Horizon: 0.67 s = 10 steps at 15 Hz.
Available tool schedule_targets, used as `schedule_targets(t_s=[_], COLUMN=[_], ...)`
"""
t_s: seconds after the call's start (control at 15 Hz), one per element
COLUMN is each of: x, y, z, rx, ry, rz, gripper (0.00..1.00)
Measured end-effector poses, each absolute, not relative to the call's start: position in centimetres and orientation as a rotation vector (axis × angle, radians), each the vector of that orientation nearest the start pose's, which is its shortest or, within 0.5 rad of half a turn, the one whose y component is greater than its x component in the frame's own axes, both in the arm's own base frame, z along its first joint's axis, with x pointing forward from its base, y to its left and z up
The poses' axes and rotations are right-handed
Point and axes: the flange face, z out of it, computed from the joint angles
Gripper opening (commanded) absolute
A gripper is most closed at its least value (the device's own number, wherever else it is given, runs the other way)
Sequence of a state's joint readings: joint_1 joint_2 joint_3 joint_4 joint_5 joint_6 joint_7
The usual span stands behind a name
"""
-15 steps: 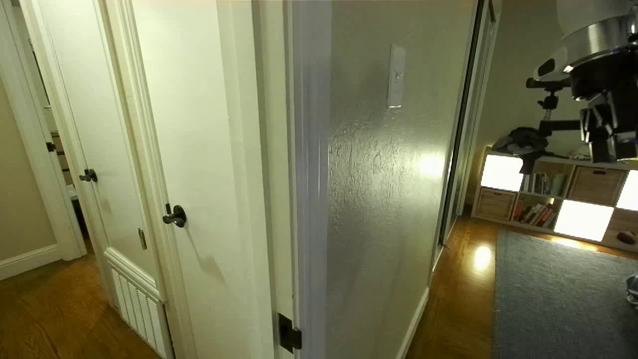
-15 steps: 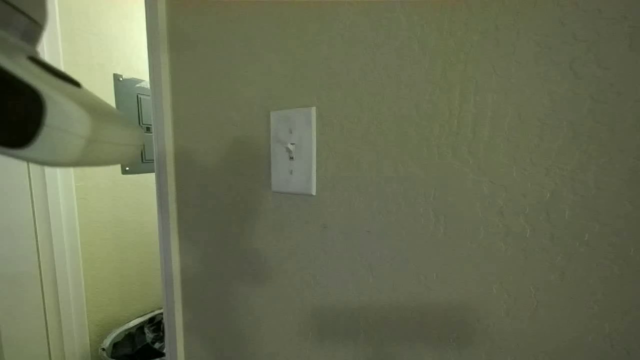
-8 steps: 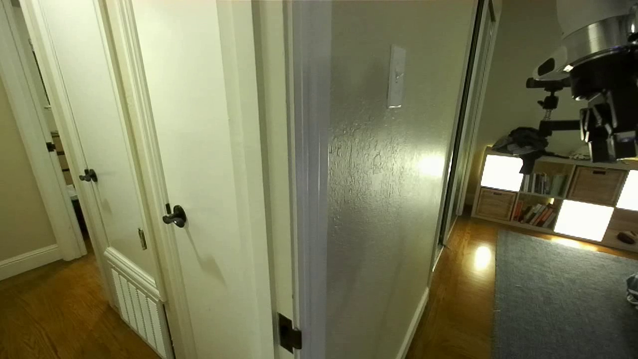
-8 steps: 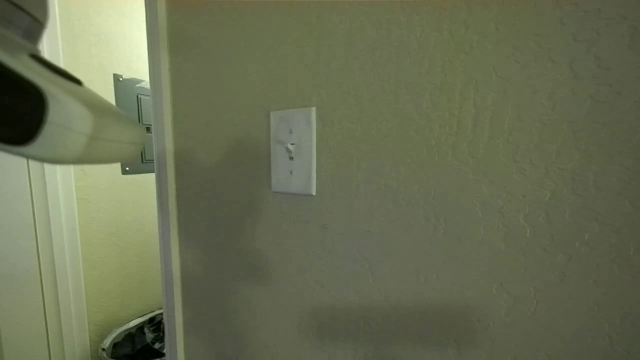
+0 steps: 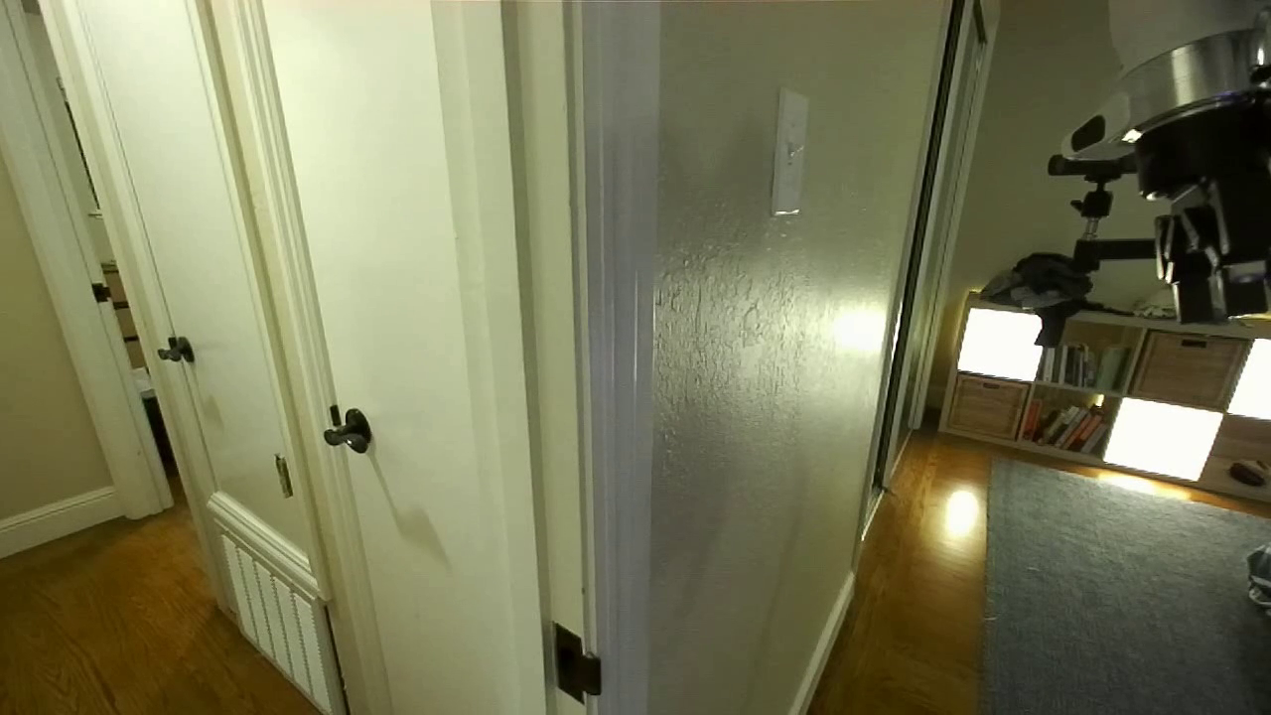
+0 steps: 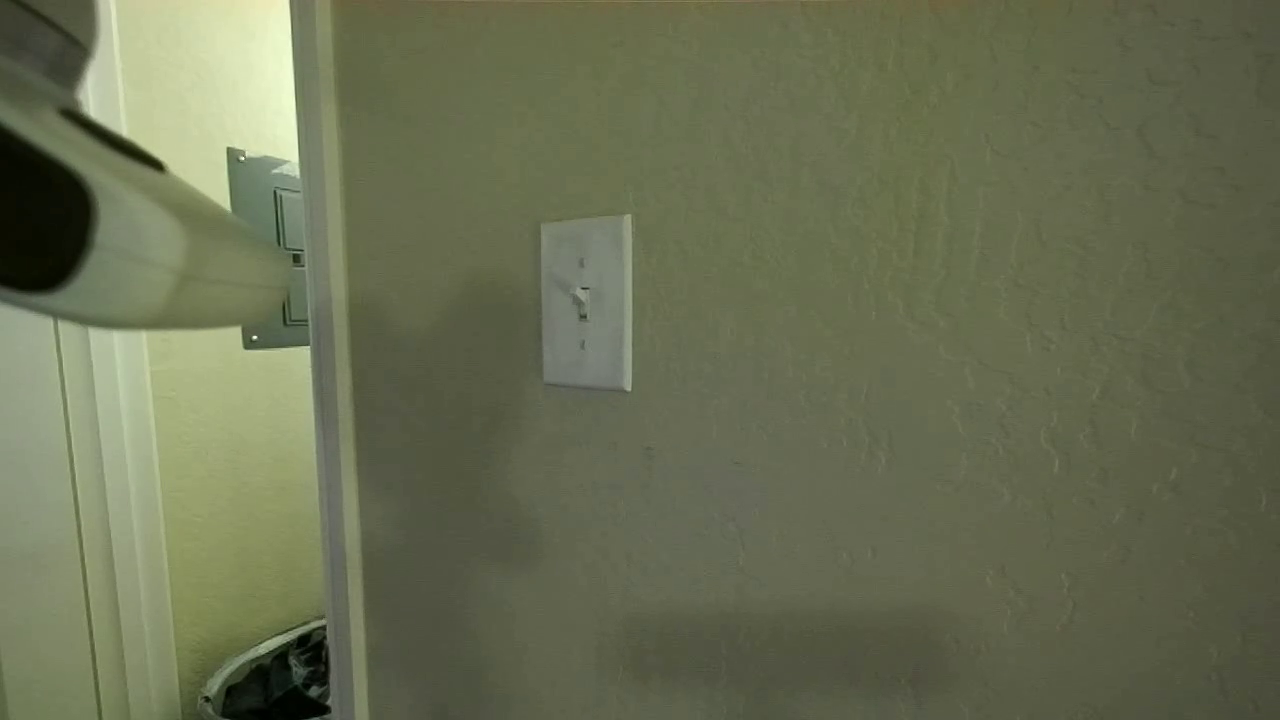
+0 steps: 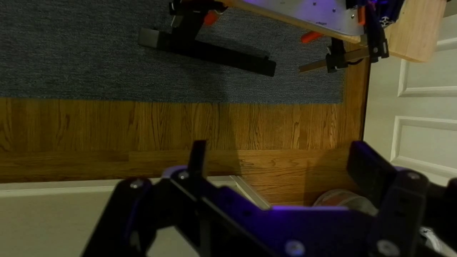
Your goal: Turn off the light switch
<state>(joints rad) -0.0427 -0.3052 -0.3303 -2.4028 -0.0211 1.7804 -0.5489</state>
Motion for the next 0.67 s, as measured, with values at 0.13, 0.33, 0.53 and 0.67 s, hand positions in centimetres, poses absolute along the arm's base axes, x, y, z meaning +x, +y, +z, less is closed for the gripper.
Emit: schedule_targets(t_s=[0.13, 0.33, 0.53, 0.67], x=[38.0, 38.0, 38.4, 39.5], y=[-15.1, -15.1, -14.6, -14.0], z=[40.2, 40.2, 40.0, 39.9], rx=[-2.885, -2.886, -2.879, -2.87], ry=[-0.31, -0.311, -0.315, -0.315], rz=[0.388, 0.388, 0.386, 0.373], gripper=[1.0, 1.0, 1.0, 1.0])
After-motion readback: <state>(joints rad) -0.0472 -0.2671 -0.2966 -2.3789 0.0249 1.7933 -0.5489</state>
